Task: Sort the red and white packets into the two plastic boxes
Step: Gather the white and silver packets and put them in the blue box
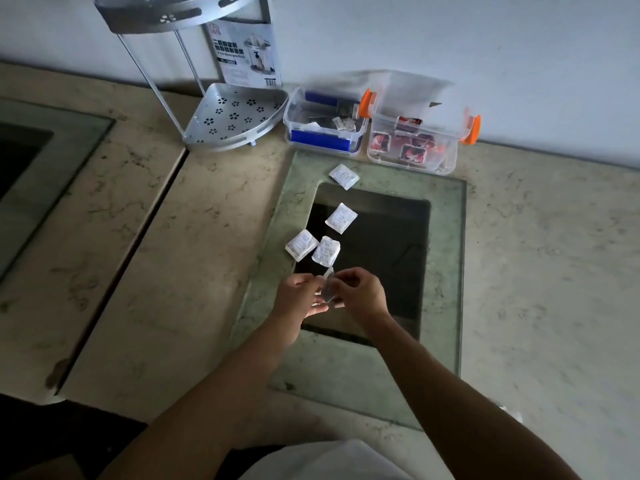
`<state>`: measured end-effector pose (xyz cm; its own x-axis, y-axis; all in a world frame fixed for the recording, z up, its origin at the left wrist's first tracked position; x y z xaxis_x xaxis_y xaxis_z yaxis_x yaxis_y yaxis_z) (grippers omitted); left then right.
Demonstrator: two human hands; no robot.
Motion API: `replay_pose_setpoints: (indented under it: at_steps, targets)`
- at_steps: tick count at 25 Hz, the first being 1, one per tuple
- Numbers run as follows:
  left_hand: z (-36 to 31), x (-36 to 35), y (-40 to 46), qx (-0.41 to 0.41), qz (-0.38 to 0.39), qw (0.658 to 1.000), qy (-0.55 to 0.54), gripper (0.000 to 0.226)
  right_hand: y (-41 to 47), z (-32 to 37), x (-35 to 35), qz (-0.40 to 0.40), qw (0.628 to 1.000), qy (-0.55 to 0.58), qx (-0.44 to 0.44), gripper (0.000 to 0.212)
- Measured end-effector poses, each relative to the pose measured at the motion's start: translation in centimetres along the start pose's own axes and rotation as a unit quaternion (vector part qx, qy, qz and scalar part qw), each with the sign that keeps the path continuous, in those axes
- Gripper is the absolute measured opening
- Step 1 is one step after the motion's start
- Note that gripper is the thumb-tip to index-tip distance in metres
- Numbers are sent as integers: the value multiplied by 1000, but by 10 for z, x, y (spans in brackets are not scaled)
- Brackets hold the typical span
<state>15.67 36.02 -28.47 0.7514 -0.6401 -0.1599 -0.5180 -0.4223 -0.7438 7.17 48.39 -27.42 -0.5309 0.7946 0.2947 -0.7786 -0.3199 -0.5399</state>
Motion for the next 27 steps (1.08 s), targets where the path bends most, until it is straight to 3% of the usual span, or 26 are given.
replay_pose_setpoints:
  at_steps: [4, 8, 13, 18, 22, 27]
  targets:
    - [16, 25, -18, 22, 19, 998, -63, 29, -27, -17, -23, 4, 989, 128, -74, 11]
    - [22, 56, -23, 23, 19, 997, -68, 26, -49, -29, -56, 32, 986, 119, -114, 14]
    - [20, 92, -24, 59, 18, 995, -80, 7, -65, -38, -86, 53, 993, -12, -102, 10]
    - [18, 114, -13, 112, 46, 992, -44, 23, -60, -27, -84, -39, 990, -100, -88, 9]
    - [9, 121, -2, 110, 38, 993, -34, 28, -45, -12, -69, -120, 969, -210, -52, 30]
    - [3, 127, 8, 114, 23, 992, -53, 30, -27, 4, -78, -128, 927, -346, -61, 61]
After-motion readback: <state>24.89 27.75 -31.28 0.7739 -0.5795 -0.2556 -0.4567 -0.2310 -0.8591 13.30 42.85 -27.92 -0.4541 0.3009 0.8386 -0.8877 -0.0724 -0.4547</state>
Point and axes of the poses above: each hand's wrist, its own y-axis towards the middle knuckle, its own x-axis out of the back of the hand, z = x × y, the point moved 7 cm from there along y, towards the middle knuckle, and after that the axes turned 8 degrees about -y, right-handed, at the moved point
